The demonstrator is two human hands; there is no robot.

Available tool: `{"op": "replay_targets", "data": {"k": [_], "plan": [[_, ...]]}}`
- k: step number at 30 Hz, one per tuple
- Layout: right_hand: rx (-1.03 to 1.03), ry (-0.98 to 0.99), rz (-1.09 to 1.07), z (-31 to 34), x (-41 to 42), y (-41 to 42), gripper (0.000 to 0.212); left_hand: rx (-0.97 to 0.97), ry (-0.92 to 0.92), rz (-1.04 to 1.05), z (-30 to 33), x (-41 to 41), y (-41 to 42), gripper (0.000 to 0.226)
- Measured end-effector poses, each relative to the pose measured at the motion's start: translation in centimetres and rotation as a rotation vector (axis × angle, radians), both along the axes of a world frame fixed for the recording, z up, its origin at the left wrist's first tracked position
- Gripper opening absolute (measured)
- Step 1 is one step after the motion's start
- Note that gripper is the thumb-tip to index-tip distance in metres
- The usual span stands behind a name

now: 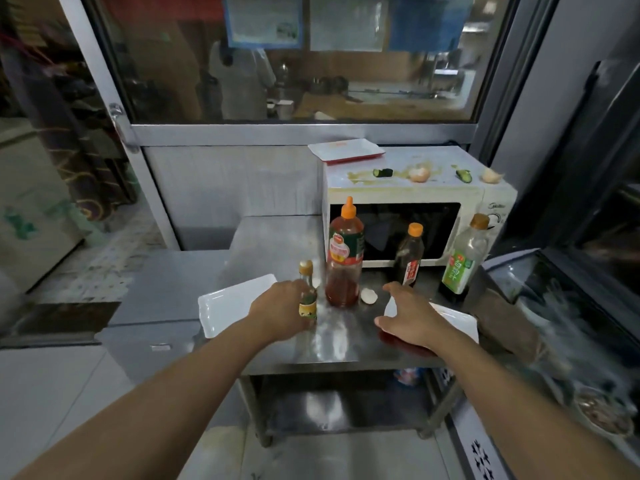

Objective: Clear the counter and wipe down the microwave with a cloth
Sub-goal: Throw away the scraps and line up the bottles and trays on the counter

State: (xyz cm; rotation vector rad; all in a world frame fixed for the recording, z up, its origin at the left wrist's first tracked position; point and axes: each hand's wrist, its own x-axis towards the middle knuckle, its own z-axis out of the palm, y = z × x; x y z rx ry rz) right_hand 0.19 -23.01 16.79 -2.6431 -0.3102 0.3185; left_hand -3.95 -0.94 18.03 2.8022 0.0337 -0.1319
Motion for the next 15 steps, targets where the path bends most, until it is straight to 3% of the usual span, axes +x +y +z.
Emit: {"op": "replay_targets", "data": {"k": [15], "plan": [[0.067, 0.032, -0.172, -8.5, 9.5, 2.4, 0.064, -0.074, 0.055, 0.114, -6.4, 7.4, 5.4, 0.051]]}}
